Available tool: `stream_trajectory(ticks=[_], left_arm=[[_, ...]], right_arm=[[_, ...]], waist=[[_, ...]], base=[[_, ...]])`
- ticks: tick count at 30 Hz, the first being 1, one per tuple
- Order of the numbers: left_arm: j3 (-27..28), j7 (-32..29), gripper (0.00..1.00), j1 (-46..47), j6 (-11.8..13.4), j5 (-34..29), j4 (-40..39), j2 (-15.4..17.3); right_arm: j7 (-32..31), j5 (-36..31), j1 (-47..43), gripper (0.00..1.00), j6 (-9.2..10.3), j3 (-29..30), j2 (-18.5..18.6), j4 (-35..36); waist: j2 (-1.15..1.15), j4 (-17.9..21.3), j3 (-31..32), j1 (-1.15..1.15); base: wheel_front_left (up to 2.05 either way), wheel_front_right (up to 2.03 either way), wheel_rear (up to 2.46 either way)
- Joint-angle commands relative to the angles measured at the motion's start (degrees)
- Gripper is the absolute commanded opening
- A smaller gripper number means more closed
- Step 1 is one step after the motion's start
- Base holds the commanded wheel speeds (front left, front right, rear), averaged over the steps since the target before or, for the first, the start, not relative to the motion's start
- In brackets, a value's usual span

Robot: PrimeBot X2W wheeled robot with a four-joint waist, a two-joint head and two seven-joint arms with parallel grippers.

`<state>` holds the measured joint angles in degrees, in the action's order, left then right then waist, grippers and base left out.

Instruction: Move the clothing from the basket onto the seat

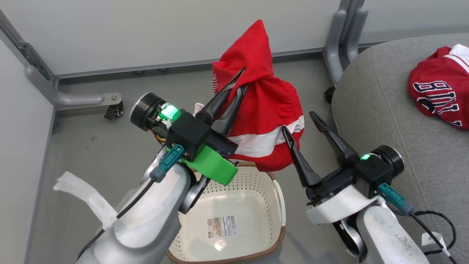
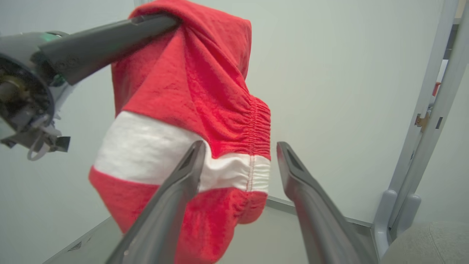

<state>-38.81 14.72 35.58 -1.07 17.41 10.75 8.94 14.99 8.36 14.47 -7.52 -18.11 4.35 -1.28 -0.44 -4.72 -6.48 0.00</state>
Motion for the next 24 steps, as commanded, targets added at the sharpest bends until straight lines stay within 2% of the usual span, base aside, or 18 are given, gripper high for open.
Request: stream_trajectory(ticks=[1, 5, 13, 24], left_arm=[[-0.07, 0.31, 0.0, 0.78, 0.17, -0.39, -0.59, 0.37], [-0.76, 0.2, 0.0, -0.06, 0.1, -0.46, -1.8, 0.68], [-2.37, -0.7, 0.0, -1.43, -0.23, -0.46, -4.62, 1.12], [-5.63, -1.41, 0.0, -1.62, -2.22, -0.01, -6.75, 1.02]], right_arm=[[0.15, 0.53, -1.11, 1.0, 0.06, 0.04, 0.19, -0.12], [0.15, 3.73, -1.07, 1.0, 0.06, -0.81, 1.22, -0.86], [0.15, 11.13, 1.05, 1.0, 0.06, -5.31, 8.01, -2.51], [0.16, 24.53, 8.6, 1.0, 0.06, -19.24, 18.07, -1.46]], waist=[[0.44, 0.1, 0.15, 0.0], [0.44, 0.15, 0.52, 0.0], [0.44, -0.52, 1.8, 0.0], [0.44, -2.43, 1.78, 0.0]], base=[[0.0, 0.0, 0.0], [0.0, 0.0, 0.0], [0.0, 0.0, 0.0], [0.0, 0.0, 0.0]])
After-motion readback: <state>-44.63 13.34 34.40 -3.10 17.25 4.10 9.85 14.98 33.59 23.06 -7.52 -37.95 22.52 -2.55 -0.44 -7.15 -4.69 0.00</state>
